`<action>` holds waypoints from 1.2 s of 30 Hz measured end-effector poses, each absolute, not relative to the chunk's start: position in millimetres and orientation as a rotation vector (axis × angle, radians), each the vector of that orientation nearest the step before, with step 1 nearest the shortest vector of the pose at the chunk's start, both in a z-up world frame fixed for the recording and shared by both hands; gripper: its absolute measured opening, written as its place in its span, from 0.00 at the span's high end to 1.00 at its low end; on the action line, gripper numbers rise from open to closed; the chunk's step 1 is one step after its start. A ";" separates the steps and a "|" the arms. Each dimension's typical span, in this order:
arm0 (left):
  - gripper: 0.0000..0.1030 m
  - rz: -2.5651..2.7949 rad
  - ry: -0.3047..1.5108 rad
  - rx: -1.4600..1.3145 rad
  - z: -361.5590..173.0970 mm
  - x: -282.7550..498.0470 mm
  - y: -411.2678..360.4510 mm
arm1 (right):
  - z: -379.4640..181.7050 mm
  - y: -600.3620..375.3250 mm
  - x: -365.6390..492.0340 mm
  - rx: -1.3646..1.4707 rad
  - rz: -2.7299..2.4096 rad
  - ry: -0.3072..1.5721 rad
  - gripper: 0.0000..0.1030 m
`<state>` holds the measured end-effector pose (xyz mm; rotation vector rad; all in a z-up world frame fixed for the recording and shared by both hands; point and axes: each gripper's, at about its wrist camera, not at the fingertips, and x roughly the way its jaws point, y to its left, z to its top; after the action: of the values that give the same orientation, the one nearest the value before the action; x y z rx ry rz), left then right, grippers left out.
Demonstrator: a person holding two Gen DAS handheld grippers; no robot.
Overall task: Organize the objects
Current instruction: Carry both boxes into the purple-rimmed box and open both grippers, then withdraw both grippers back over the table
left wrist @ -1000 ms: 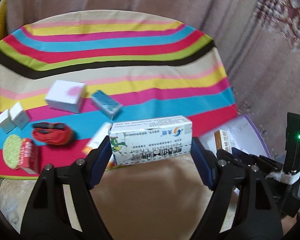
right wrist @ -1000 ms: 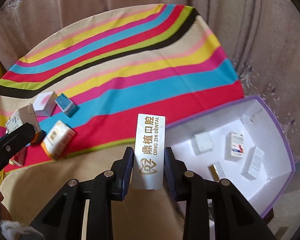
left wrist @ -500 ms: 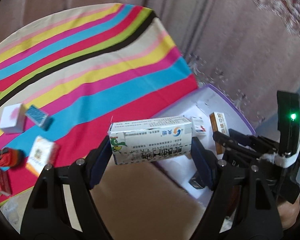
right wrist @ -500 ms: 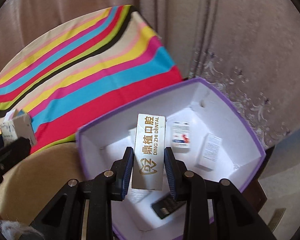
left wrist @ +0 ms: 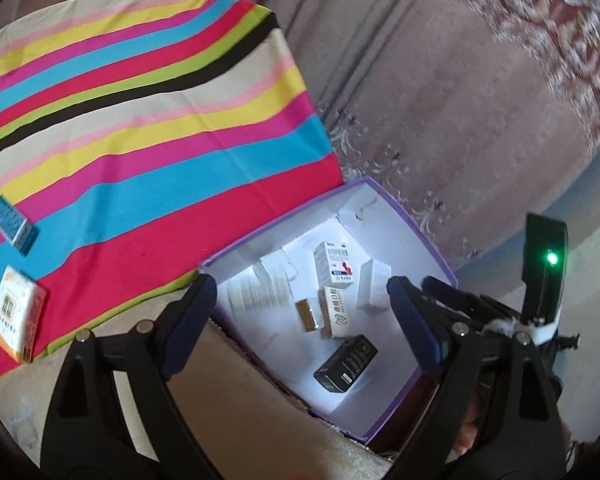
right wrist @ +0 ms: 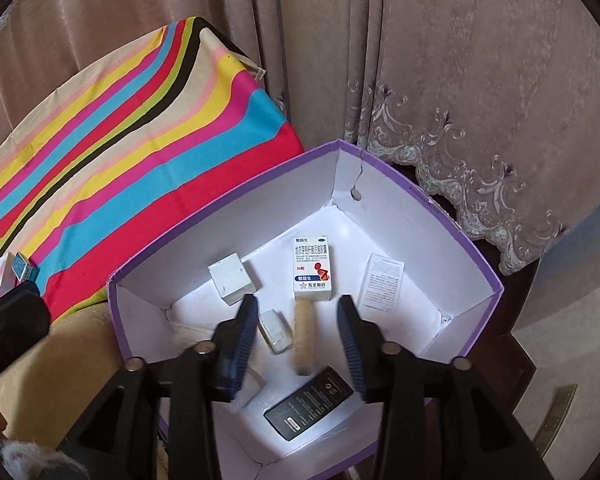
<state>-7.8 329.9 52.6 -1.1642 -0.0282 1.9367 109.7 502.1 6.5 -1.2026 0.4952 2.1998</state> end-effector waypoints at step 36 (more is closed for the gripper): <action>0.08 2.482 -0.167 -1.127 64.3 -2.6 99.9 | 57.7 308.1 36.5 -1.193 2.753 0.047 0.02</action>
<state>-2.6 99.9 64.3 -1.1269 -0.1668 2.4819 36.5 308.1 57.7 -1.1932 0.0474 2.7530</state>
